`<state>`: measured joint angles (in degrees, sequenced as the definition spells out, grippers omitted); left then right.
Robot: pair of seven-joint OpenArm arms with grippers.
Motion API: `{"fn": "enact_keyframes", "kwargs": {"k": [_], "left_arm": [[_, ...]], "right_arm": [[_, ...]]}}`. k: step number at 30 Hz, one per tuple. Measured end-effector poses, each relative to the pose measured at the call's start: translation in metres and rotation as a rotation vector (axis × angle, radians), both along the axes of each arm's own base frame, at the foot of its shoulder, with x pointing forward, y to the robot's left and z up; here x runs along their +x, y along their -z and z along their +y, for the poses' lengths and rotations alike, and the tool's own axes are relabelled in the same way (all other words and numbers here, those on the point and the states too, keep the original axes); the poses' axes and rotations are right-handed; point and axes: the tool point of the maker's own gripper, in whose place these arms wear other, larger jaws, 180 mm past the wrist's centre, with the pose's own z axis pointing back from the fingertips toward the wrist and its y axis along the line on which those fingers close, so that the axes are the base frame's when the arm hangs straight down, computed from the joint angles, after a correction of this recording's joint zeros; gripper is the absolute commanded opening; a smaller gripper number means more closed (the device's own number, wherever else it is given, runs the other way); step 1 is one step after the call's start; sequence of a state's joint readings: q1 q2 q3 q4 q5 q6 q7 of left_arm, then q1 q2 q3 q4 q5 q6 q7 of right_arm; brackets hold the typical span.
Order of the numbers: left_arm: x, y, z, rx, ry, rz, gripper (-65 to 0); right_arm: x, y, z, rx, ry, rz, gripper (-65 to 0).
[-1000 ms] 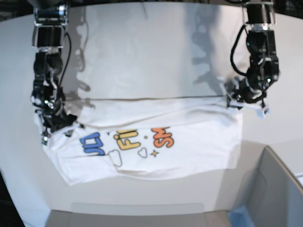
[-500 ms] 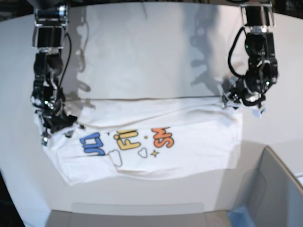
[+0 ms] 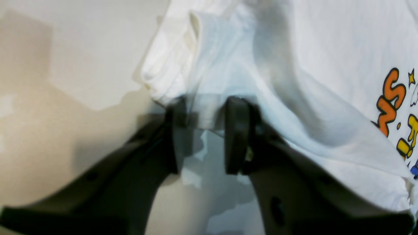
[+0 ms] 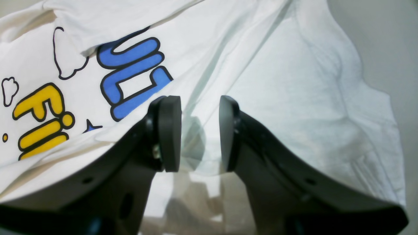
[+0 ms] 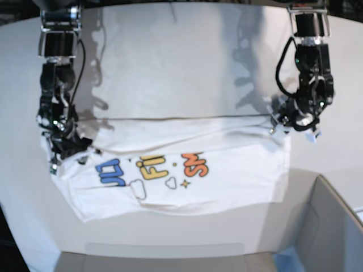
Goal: Layout the t-shirt on the table in an organized manner, then fold the t-shirt properly
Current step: 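Pinch the folded edge with both grippers and adjust the fold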
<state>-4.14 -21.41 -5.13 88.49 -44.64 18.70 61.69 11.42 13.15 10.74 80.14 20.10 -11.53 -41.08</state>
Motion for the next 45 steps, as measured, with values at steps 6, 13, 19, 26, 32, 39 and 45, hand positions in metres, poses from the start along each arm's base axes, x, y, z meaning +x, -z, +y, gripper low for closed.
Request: {"fn": "enact_keyframes", "kwargs": {"k": [6, 13, 19, 26, 32, 39, 45], "left_arm": [[0.004, -0.003, 0.003, 0.005, -0.012, -0.015, -63.9], [0.007, -0.005, 0.006, 0.017, -0.022, -0.034, -63.9], [0.032, -0.028, 0.006, 0.016, -0.028, -0.103, -63.9], [0.052, -0.047, 0.008, 0.018, -0.035, -0.162, -63.8], [0.058, -0.028, 0.020, 0.024, -0.084, -0.130, -63.7], [0.074, -0.024, 0.041, 0.056, -0.160, -0.153, -63.7], [0.094, -0.045, 0.045, 0.071, -0.173, -0.223, -58.4]], "right_arm": [[0.000, 0.000, 0.000, 0.000, 0.000, 0.000, -44.9], [0.000, 0.000, -0.001, -0.006, 0.001, 0.001, -44.9], [0.000, 0.000, -0.002, -0.005, 0.003, 0.000, -44.9], [0.000, 0.000, -0.002, -0.006, 0.004, 0.000, -44.9], [-0.001, 0.000, -0.002, -0.005, 0.006, 0.001, -44.9], [-0.001, 0.001, -0.003, -0.005, 0.006, 0.002, -44.9], [-0.001, 0.001, -0.003, -0.005, 0.006, 0.002, -44.9]]}}
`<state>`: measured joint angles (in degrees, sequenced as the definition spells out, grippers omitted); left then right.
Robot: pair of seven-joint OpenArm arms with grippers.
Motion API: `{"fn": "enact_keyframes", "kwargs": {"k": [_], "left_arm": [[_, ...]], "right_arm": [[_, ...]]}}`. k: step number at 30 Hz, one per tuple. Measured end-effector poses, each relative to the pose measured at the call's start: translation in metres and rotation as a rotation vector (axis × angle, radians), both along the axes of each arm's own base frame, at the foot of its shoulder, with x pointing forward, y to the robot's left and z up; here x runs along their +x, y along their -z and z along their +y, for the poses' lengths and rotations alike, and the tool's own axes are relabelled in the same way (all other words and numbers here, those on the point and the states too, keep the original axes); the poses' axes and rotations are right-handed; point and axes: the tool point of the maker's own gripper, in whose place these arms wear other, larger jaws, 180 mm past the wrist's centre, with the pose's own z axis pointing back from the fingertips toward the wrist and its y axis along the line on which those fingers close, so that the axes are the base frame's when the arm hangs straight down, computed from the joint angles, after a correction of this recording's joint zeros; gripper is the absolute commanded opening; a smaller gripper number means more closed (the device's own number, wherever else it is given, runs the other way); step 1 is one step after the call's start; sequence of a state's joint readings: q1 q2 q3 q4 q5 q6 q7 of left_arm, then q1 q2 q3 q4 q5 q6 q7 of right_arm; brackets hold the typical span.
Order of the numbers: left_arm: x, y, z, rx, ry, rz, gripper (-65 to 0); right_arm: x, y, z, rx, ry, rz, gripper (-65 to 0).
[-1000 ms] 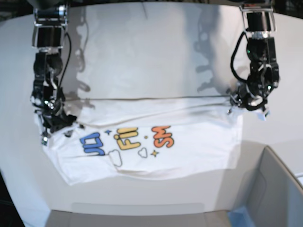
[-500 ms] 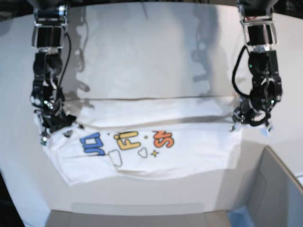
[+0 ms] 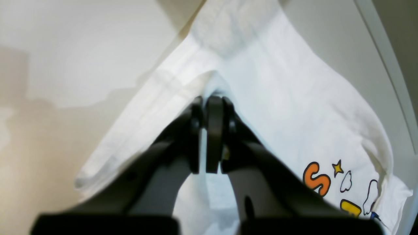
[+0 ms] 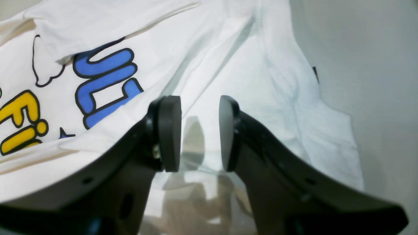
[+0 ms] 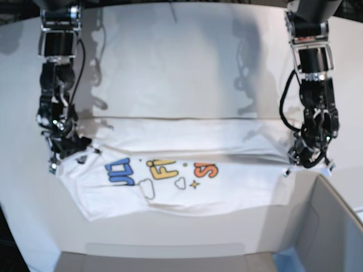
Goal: Layout the t-shirt on the table in an organized manner, then fold the t-shirt properly
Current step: 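Pinch the folded edge with both grippers and adjust the fold, then hold the folded edge with both grippers and tension it straight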
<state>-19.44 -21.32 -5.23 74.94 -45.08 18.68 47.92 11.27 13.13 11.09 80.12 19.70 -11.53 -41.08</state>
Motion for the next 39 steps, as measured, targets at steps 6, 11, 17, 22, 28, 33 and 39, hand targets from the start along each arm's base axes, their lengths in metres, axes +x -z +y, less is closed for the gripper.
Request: {"fn": "enact_keyframes", "kwargs": {"k": [6, 11, 17, 22, 28, 33, 39], "left_arm": [[-0.005, 0.009, -0.010, -0.027, 0.003, 0.026, -37.6], [-0.004, 0.008, -0.008, -0.023, 0.002, 0.024, -36.1], [0.002, -0.014, -0.011, -0.007, 0.017, -0.038, -36.5], [-0.011, -0.034, -0.016, 0.040, 0.050, -0.104, -40.2], [-0.035, -0.019, -0.013, 0.069, 0.064, -0.058, -40.3], [-0.064, 0.012, -0.014, 0.060, 0.067, 0.030, -40.3], [-0.062, 0.010, -0.014, 0.061, 0.067, 0.021, -40.3]], "right_arm": [[-0.001, 0.000, -0.003, -0.006, -0.002, 0.003, -44.9], [-0.002, -0.006, -0.011, -0.022, 0.004, -0.009, -44.9], [0.007, -0.049, -0.010, -0.058, -0.028, -0.119, -44.9], [0.001, -0.067, -0.024, -0.067, 0.007, -0.169, -44.9], [-0.037, -0.064, -0.050, 0.027, 0.095, -0.131, -44.9], [-0.082, -0.036, -0.048, 0.242, 0.118, -0.045, -44.8], [-0.108, -0.022, -0.066, 0.341, 0.203, -0.030, -44.6]]}}
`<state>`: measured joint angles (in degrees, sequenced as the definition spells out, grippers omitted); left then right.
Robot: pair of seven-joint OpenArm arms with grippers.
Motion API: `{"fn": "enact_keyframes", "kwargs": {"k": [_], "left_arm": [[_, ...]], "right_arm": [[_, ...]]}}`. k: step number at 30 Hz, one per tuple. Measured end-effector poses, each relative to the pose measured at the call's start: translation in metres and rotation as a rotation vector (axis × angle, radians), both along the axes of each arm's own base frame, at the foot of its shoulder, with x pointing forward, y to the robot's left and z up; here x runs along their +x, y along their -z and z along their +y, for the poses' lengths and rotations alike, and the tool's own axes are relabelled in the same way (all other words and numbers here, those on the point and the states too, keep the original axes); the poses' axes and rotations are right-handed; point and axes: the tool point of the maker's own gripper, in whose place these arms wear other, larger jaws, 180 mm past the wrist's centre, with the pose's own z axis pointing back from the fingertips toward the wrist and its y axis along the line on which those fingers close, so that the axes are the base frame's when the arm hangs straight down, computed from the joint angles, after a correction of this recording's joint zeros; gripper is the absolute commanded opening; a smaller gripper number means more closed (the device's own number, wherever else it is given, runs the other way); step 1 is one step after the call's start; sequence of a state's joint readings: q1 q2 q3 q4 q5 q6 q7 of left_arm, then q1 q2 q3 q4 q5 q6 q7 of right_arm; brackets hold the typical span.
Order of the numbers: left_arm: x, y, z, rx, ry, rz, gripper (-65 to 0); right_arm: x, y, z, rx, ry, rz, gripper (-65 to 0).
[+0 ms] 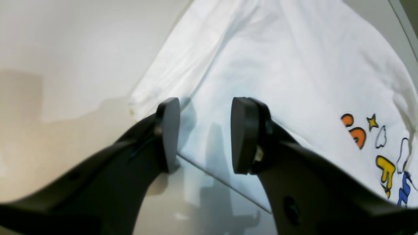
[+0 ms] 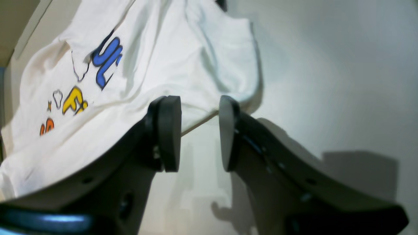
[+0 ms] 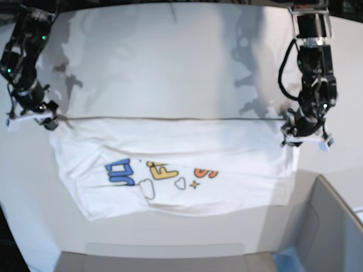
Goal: Layout the t-shirt on the table in an organized manner, then fold the t-shirt properly
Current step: 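Hold the folded edge with both grippers and tension it straight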
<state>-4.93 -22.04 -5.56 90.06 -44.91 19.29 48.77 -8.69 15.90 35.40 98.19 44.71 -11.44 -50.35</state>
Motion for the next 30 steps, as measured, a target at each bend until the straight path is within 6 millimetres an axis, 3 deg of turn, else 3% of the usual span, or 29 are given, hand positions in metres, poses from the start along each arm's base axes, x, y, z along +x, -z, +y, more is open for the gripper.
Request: {"fn": "enact_keyframes", "kwargs": {"k": [3, 6, 13, 18, 24, 30], "left_arm": [[-0.001, 0.001, 0.000, 0.000, 0.000, 0.002, -40.3], [-0.001, 0.001, 0.000, 0.000, 0.000, 0.002, -40.3], [-0.002, 0.002, 0.000, 0.000, -0.001, 0.004, -40.3], [-0.007, 0.006, 0.000, -0.002, 0.000, 0.017, -40.3], [-0.006, 0.005, 0.001, 0.000, 0.000, 0.015, -40.2], [-0.007, -0.005, 0.027, 0.007, -0.062, -0.010, -36.5]], "right_arm": [[-0.007, 0.022, -0.014, 0.027, 0.045, 0.058, -44.6], [-0.004, 0.045, -0.014, 0.048, 0.022, 0.119, -44.6], [0.032, 0.037, -0.004, 0.076, -0.031, 0.062, -44.6], [0.045, 0.053, 0.017, 0.057, -0.097, 0.125, -44.6], [0.052, 0.061, 0.007, 0.013, -0.077, 0.150, -44.6], [0.051, 0.062, 0.003, -0.003, -0.071, 0.158, -44.6]]}}
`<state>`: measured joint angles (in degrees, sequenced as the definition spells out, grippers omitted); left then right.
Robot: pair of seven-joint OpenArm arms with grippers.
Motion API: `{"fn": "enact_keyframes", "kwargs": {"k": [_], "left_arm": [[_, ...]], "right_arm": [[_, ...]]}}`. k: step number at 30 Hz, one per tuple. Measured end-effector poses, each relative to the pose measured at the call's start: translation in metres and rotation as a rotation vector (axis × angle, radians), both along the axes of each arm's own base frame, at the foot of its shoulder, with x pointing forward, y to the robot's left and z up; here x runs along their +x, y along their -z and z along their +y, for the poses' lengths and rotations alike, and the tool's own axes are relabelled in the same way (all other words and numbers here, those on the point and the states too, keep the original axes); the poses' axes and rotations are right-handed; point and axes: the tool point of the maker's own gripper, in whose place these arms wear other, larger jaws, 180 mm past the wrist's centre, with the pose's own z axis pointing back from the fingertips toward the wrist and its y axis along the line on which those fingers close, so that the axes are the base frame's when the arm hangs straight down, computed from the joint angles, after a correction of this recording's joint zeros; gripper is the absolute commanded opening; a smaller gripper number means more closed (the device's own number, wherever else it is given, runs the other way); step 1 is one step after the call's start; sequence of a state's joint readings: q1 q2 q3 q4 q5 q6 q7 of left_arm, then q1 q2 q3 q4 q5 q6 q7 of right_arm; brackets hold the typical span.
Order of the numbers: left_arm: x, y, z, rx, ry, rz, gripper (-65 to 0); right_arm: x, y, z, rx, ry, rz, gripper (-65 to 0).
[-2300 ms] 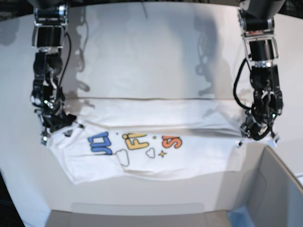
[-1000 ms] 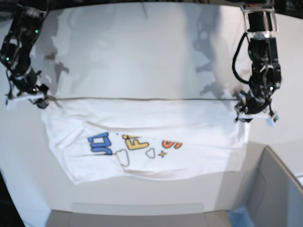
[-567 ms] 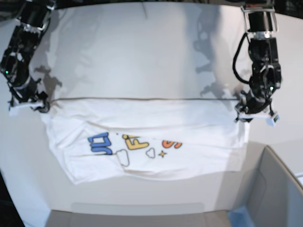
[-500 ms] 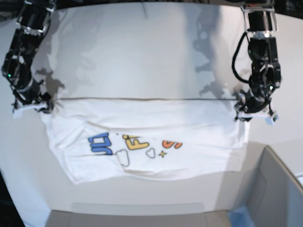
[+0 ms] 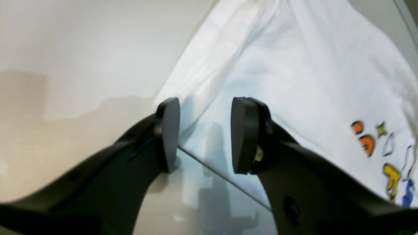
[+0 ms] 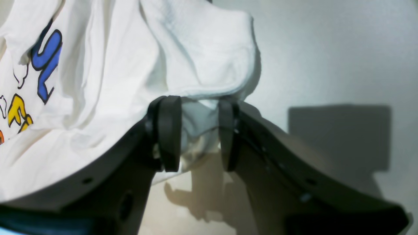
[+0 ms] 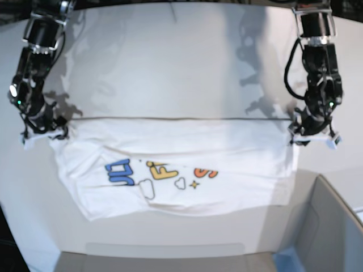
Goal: Layout the t-shirt on the table in an organized manner, then fold the t-shirt properly
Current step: 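Hold the folded edge with both grippers and tension it straight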
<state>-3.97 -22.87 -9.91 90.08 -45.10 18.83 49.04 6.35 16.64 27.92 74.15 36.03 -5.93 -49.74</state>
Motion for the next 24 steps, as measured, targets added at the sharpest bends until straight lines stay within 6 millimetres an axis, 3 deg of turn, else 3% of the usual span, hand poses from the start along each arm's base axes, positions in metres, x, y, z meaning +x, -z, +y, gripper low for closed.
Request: {"fn": "enact_keyframes", "kwargs": {"k": [3, 5, 7, 11, 18, 21, 24], "left_arm": [[-0.007, 0.003, 0.024, 0.004, -0.069, 0.005, -34.0], [-0.013, 0.010, 0.028, 0.004, -0.082, 0.032, -33.9], [-0.015, 0.014, 0.022, -0.008, -0.052, 0.047, -33.9], [-0.007, 0.013, -0.013, -0.036, 0.160, 0.026, -33.9], [-0.006, 0.024, -0.028, -0.031, 0.190, 0.034, -33.9], [-0.009, 0.042, -0.035, -0.039, 0.214, 0.086, -34.0], [-0.003, 0.046, -0.031, -0.023, 0.200, 0.074, -34.1]], "right_arm": [[-0.004, 0.001, -0.003, -0.007, 0.000, 0.002, -44.6], [-0.005, 0.001, -0.004, -0.009, 0.004, 0.000, -44.6], [-0.005, 0.001, -0.004, -0.008, 0.004, 0.001, -44.6], [-0.005, 0.001, -0.004, -0.009, 0.003, 0.001, -44.6], [-0.005, 0.001, -0.004, -0.010, 0.003, 0.001, -44.6], [-0.005, 0.001, -0.004, -0.009, 0.003, 0.001, -44.6], [-0.005, 0.001, -0.004, -0.009, 0.003, 0.000, -44.6]]}}
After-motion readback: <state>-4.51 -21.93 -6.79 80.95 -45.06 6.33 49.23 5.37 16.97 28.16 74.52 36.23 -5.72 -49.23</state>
